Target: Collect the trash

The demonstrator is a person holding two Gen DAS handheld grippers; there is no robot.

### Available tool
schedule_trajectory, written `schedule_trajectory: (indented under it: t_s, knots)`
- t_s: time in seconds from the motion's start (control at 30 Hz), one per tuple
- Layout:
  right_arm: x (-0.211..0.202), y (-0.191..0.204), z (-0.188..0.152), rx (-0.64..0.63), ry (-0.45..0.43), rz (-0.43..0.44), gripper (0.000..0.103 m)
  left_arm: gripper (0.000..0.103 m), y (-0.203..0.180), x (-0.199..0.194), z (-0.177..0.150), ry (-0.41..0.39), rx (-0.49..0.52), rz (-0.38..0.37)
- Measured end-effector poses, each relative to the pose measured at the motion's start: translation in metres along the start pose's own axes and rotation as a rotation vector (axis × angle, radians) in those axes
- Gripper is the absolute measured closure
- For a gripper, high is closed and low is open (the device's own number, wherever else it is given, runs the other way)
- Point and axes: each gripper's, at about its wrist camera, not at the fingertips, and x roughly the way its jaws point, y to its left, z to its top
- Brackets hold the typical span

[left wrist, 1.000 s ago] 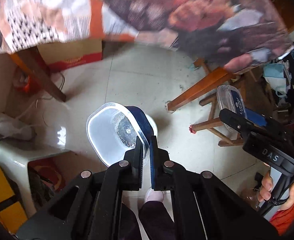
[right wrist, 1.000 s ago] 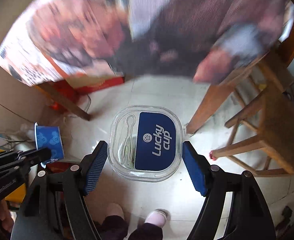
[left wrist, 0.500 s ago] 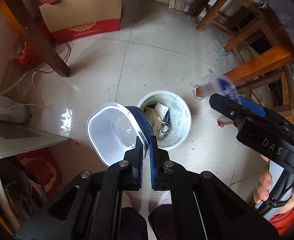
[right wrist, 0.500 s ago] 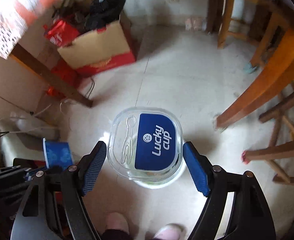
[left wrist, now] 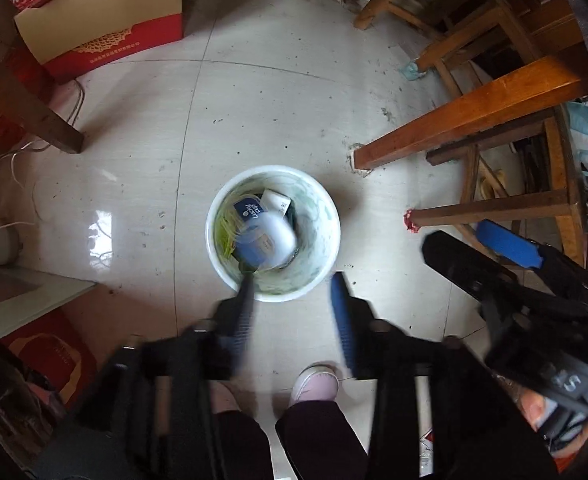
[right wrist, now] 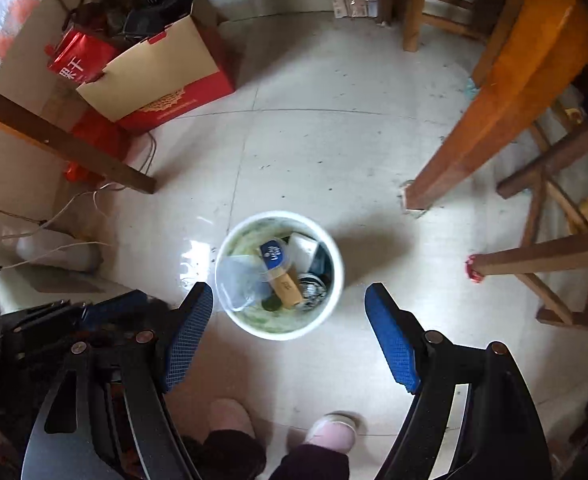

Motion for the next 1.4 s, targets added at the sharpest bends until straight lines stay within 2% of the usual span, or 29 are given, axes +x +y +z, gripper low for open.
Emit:
schedule_trajectory:
  t_s: [0.1, 0.27, 0.47, 0.67, 0.87, 1.03, 1.17, 1.3, 1.4]
  knots:
    - [-0.019, -0.002, 0.003, 0.013, -0.009, 0.006, 0.027, 0.062, -0.005, -0.011, 0.001, 0.008, -0.012, -0.017]
    - [-0.064, 0.004, 0.008, 0.022, -0.034, 0.017, 0.027, 0.062, -0.011, -0.063, -0.002, -0.026, -0.028, 0.005]
    - [-0.152, 0.018, 0.012, 0.009, -0.098, 0.021, 0.027, 0.062, -0.025, -0.170, -0.008, -0.119, -0.031, 0.057]
    - [-0.267, 0.034, 0.009, -0.047, -0.202, 0.026, 0.027, 0.062, -0.056, -0.306, -0.030, -0.281, -0.036, 0.094]
    - [-0.386, 0.058, -0.014, -0.137, -0.340, 0.040, 0.027, 0.062, -0.095, -0.440, -0.074, -0.480, 0.009, 0.122]
    - [-0.477, 0.085, -0.045, -0.188, -0.488, 0.056, 0.027, 0.061, -0.113, -0.534, -0.118, -0.642, 0.052, 0.099]
    - [-0.541, 0.109, -0.079, -0.205, -0.633, 0.066, 0.027, 0.061, -0.118, -0.596, -0.154, -0.746, 0.107, 0.084]
    - [-0.597, 0.129, -0.117, -0.198, -0.769, 0.071, 0.027, 0.060, -0.126, -0.654, -0.203, -0.863, 0.182, 0.069]
    - [-0.625, 0.143, -0.145, -0.186, -0.854, 0.071, 0.022, 0.049, -0.127, -0.687, -0.243, -0.943, 0.222, 0.046]
